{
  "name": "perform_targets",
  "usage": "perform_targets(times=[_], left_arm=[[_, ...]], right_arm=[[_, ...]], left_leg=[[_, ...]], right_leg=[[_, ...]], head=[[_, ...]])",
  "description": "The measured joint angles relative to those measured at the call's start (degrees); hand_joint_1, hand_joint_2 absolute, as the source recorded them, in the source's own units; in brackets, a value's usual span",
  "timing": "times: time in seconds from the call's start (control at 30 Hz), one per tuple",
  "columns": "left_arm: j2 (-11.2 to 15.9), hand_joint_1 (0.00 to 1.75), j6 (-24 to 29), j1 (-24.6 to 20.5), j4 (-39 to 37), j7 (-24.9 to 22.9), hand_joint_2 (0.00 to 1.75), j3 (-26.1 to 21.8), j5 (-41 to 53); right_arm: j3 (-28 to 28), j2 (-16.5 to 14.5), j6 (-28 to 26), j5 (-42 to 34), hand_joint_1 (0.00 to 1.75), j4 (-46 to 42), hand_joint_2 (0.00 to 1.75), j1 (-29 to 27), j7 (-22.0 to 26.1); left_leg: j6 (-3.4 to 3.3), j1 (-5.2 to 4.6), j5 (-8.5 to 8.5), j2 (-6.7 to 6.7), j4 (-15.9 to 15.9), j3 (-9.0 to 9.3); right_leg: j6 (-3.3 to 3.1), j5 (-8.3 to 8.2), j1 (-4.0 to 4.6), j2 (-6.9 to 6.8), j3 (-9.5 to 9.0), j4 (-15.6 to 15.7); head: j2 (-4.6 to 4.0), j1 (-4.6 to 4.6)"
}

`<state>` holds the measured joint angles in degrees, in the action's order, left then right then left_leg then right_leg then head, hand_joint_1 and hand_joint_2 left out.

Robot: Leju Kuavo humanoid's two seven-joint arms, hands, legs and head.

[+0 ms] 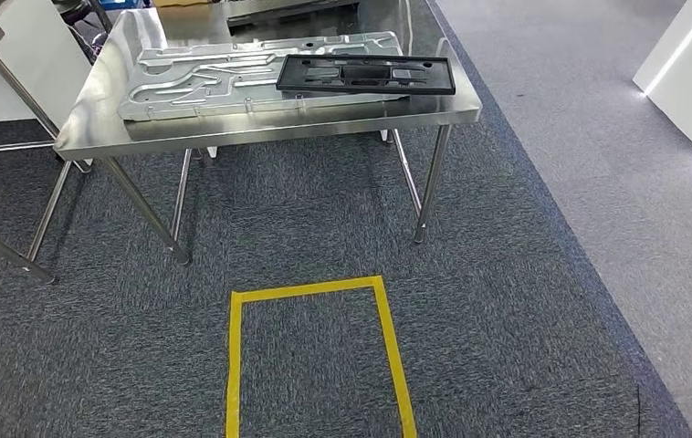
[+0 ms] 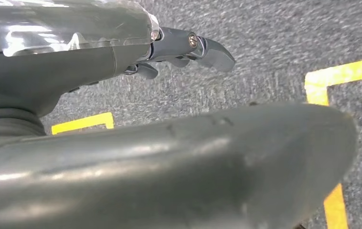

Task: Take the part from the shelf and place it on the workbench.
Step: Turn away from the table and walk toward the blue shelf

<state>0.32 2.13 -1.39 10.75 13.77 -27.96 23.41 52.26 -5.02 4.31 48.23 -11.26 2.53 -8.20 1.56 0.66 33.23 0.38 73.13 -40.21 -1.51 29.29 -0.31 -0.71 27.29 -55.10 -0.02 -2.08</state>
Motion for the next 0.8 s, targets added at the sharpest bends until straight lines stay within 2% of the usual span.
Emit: perform_targets(times=[0.03,0.07,0.13,0.17,0.2,0.27,0.33,0.37,0.4,0.47,0.5,0.53,0.57,0.6,0.63,0.67,0.7,0.77,0.8], left_arm=[[0.0,0.0,-0.1,0.0,0.0,0.0,0.0,0.0,0.1],[0.0,0.0,-0.3,0.0,0.0,0.0,0.0,0.0,0.2],[0.0,0.0,-0.3,0.0,0.0,0.0,0.0,0.0,0.3],[0.1,0.0,-0.3,-0.1,0.0,0.0,0.0,0.0,0.3],[0.1,0.0,-0.2,-0.1,0.0,0.0,0.0,0.0,0.3],[0.1,0.0,-0.2,0.0,0.0,0.0,0.0,0.0,0.3],[0.1,0.0,-0.1,0.0,0.0,0.0,0.0,0.0,0.3],[0.1,0.0,-0.1,0.0,0.0,0.1,0.0,0.0,0.2],[0.1,0.0,0.0,0.0,0.0,0.1,0.0,0.0,0.1],[0.1,0.0,0.1,0.0,0.0,0.2,0.0,0.0,0.1],[0.1,0.0,0.1,0.1,0.0,0.2,0.44,0.0,0.1],[0.1,0.0,0.1,0.1,0.0,0.3,0.87,0.0,0.1],[0.1,0.0,0.1,0.2,0.0,0.4,1.31,0.0,0.1],[0.1,0.0,0.1,0.1,0.0,0.5,1.75,0.0,0.1],[0.1,0.0,0.1,0.1,0.0,0.5,1.75,0.0,0.0],[0.1,0.0,0.1,0.1,0.0,0.6,1.75,-0.1,-0.1],[0.2,0.0,0.1,0.0,0.0,0.6,1.75,-0.2,-0.3],[0.3,0.0,0.1,-0.1,0.0,0.8,1.75,-0.6,-0.7],[0.3,0.0,0.0,-0.1,0.0,0.8,1.75,-0.7,-0.9]], right_arm=[[0.0,-0.1,0.0,0.0,0.0,0.0,1.75,0.0,0.0],[0.0,-0.2,0.0,0.0,0.0,0.0,1.75,0.0,0.0],[0.0,-0.3,-0.1,-0.2,0.0,0.0,1.75,0.0,0.2],[0.0,-0.4,-0.2,-0.3,0.0,0.0,1.75,0.0,0.3],[0.0,-0.5,-0.3,-0.4,0.0,0.1,1.75,0.0,0.4],[0.0,-0.7,-0.5,-0.6,0.0,0.1,1.75,0.1,0.5],[0.1,-0.6,-0.7,-0.7,0.0,0.1,1.75,0.3,0.6],[0.1,-0.6,-0.7,-0.7,0.0,0.1,1.75,0.3,0.7],[0.1,-0.6,-0.7,-0.7,0.0,0.1,1.75,0.3,0.8],[0.2,-0.6,-0.7,-0.8,0.0,0.1,1.75,0.2,1.1],[0.2,-0.6,-0.8,-0.8,0.0,0.1,1.75,0.1,1.2],[0.2,-0.6,-1.0,-0.8,0.0,0.1,1.75,0.0,1.2],[0.2,-0.5,-1.3,-0.8,0.0,0.1,1.75,-0.1,1.1],[0.2,-0.5,-1.7,-0.7,0.0,0.1,1.75,-0.1,0.9],[0.2,-0.5,-2.0,-0.6,0.0,0.1,1.75,-0.1,0.7],[0.2,-0.5,-2.3,-0.5,0.0,0.1,1.31,-0.1,0.4],[0.2,-0.6,-2.3,-0.4,0.0,0.1,1.31,0.0,0.3],[0.2,-0.7,-2.2,-0.1,0.0,0.2,1.31,0.1,0.4],[0.3,-0.7,-2.1,0.0,0.0,0.2,1.75,0.1,0.5]], left_leg=[[-0.06,-0.01,-0.03,0.0,0.9,0.23],[-0.25,-0.02,-1.11,0.0,-0.6,1.67],[-1.08,-0.21,-4.07,-0.02,-8.7,6.86],[-1.53,-0.37,-4.97,0.0,-12.6,9.18],[-1.88,-0.56,-5.33,0.01,-15.1,10.59],[-2.29,-0.83,-5.3,0.04,-16.6,11.09],[-2.84,-0.52,-5.74,0.07,-17.3,11.04],[-3.19,-0.31,-6.05,0.1,-17.7,11.01],[-3.46,-0.11,-6.33,0.13,-18.0,10.95],[-3.71,-0.12,-6.6,0.16,-18.0,10.5],[-3.73,-0.12,-6.67,0.16,-18.0,10.3],[-3.73,-0.11,-6.71,0.15,-17.8,10.14],[-3.7,-0.04,-6.7,0.13,-17.6,10.02],[-3.62,0.07,-6.62,0.07,-17.3,9.91],[-3.42,0.1,-6.46,0.0,-16.8,9.75],[-3.1,0.03,-6.06,-0.1,-16.2,9.46],[-2.78,-0.11,-5.75,-0.19,-15.6,9.19],[-2.26,-0.33,-5.35,-0.29,-14.9,8.8],[-2.1,-0.28,-5.48,-0.31,-15.0,8.81]], right_leg=[[-0.02,-0.14,0.14,0.0,0.35,-0.2],[-0.02,-0.22,0.28,0.0,0.58,-0.4],[0.03,-0.28,0.52,0.01,0.74,-0.6],[0.17,-0.34,0.64,0.02,0.86,-0.7],[0.39,-0.43,0.69,0.01,0.99,-0.8],[1.0,-0.73,0.68,0.0,1.35,-0.8],[1.63,-0.5,0.74,0.07,1.59,-1.1],[1.94,0.44,0.73,0.21,2.17,-2.3],[2.24,2.09,0.64,0.37,3.42,-4.9],[2.73,6.06,0.22,0.59,7.34,-12.8],[3.04,7.21,-0.02,0.6,9.09,-16.4],[3.42,7.17,-0.31,0.6,9.83,-17.9],[3.9,6.08,-0.67,0.59,9.45,-17.2],[4.45,4.08,-1.11,0.58,7.8,-14.0],[5.01,2.02,-1.6,0.58,5.56,-9.7],[5.15,0.6,-1.87,0.77,3.67,-5.9],[4.97,-0.05,-2.06,0.94,2.41,-3.3],[4.23,0.02,-1.95,1.26,1.98,-2.1],[4.01,0.05,-1.89,1.22,2.05,-2.1]], head=[[0.0,0.0],[0.0,0.0],[0.0,0.01],[0.0,0.01],[0.0,0.01],[0.0,0.0],[0.0,0.01],[0.0,0.01],[0.0,0.02],[0.0,0.02],[0.0,0.02],[0.0,0.02],[0.0,0.02],[0.0,0.02],[0.0,0.02],[0.0,0.02],[0.0,0.02],[0.0,0.01],[0.0,0.01]])
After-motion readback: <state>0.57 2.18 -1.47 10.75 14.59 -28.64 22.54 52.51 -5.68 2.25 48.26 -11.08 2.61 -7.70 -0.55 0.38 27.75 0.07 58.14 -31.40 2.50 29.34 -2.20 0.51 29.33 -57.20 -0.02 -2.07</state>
